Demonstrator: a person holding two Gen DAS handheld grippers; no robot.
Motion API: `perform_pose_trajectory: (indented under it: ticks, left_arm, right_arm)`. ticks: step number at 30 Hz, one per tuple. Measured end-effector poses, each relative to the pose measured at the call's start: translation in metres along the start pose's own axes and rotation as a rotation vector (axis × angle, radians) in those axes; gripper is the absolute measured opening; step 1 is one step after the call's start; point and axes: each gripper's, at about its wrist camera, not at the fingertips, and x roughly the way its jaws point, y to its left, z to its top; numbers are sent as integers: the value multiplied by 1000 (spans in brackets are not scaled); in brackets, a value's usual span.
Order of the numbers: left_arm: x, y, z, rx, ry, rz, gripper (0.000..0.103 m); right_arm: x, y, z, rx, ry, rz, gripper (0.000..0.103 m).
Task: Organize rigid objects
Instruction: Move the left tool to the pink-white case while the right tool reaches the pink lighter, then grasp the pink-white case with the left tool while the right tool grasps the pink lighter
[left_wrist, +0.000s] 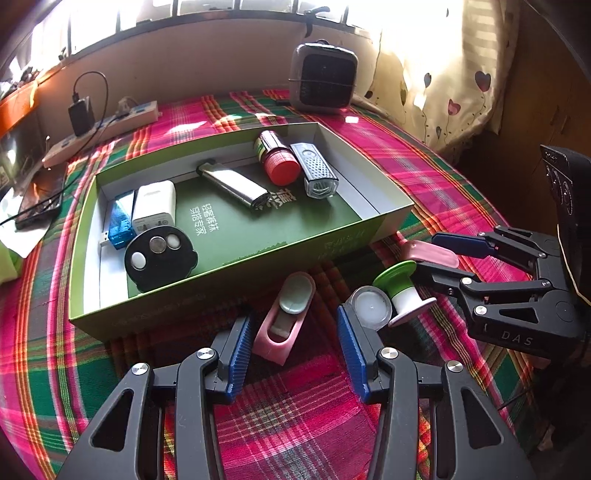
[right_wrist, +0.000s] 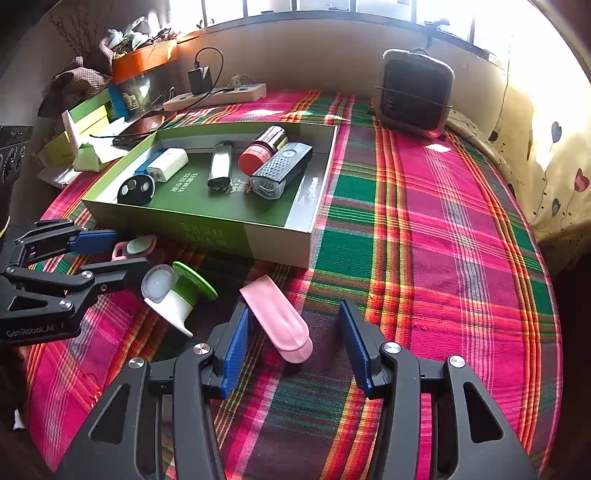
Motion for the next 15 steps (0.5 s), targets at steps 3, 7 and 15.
perform_pose_trajectory:
  ticks: [3, 7, 15]
  left_arm:
    - [0, 0, 0, -3, -2, 0, 45]
    - [1, 3, 2, -24, -5, 1, 45]
    - [1, 2, 2, -35, -11, 36, 38]
  right_arm:
    - [-1, -2, -1, 6, -4, 3, 48]
    - [-2, -1, -2, 1, -10, 5, 42]
    - [-3, 2, -3, -16, -16, 28, 26]
